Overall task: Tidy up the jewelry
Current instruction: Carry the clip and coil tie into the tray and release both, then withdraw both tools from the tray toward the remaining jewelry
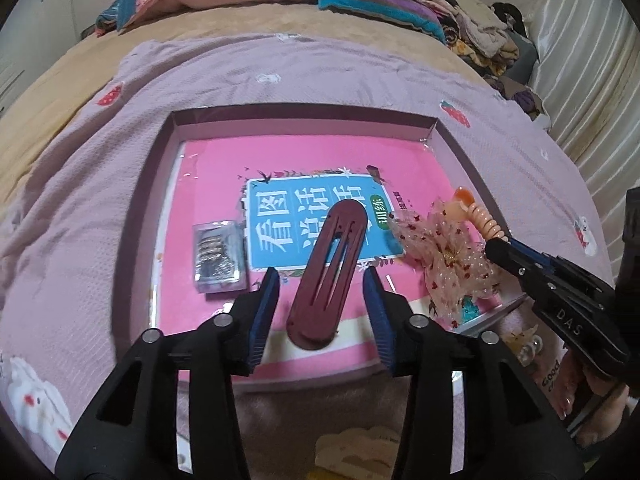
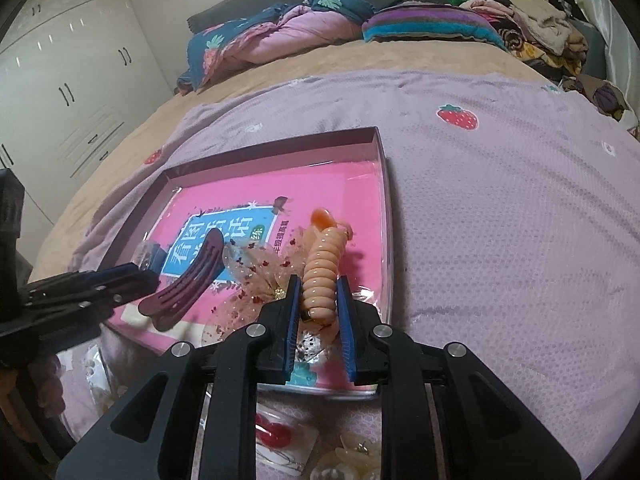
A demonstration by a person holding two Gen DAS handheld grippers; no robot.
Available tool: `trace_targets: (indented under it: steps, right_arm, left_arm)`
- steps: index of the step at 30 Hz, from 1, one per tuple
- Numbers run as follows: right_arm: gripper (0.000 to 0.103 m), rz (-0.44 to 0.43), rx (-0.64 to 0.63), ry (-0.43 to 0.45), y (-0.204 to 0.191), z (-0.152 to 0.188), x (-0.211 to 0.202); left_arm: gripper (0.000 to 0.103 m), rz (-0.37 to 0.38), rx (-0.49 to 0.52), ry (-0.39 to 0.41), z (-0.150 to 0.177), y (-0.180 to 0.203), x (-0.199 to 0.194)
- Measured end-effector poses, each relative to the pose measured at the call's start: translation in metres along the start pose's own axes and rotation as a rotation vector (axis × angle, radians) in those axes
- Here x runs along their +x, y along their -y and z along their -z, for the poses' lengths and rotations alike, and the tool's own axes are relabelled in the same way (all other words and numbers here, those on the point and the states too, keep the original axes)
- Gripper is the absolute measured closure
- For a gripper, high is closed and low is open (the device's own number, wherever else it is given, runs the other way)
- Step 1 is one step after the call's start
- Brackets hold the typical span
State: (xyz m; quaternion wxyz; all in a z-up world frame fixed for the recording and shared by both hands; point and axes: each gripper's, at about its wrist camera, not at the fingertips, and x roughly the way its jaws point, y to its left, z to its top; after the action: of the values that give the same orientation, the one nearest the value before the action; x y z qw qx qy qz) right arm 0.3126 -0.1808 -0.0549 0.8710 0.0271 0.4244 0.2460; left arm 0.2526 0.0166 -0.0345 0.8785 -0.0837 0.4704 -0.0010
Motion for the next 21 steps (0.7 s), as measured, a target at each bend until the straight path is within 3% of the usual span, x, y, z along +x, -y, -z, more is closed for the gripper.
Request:
trace_targets:
  steps: [3, 9, 21]
  right_arm:
    - [0.069, -0.001, -0.001, 0.015, 0.0, 0.003, -0.011]
    - [0.055, -0.013, 0.008, 0.073, 0.0, 0.004, -0.046]
    - [0.032, -0.017, 0.027, 0.189, 0.001, 0.009, -0.116]
  left_arm:
    - [0.058, -0.004, -0.003, 0.008, 0.003, -0.002, -0.01]
    - [0.048, 0.006, -0.035, 0.043, 0.008, -0.008, -0.034]
    - [0.016, 0.023, -0.05, 0.141, 0.013, -0.009, -0.092]
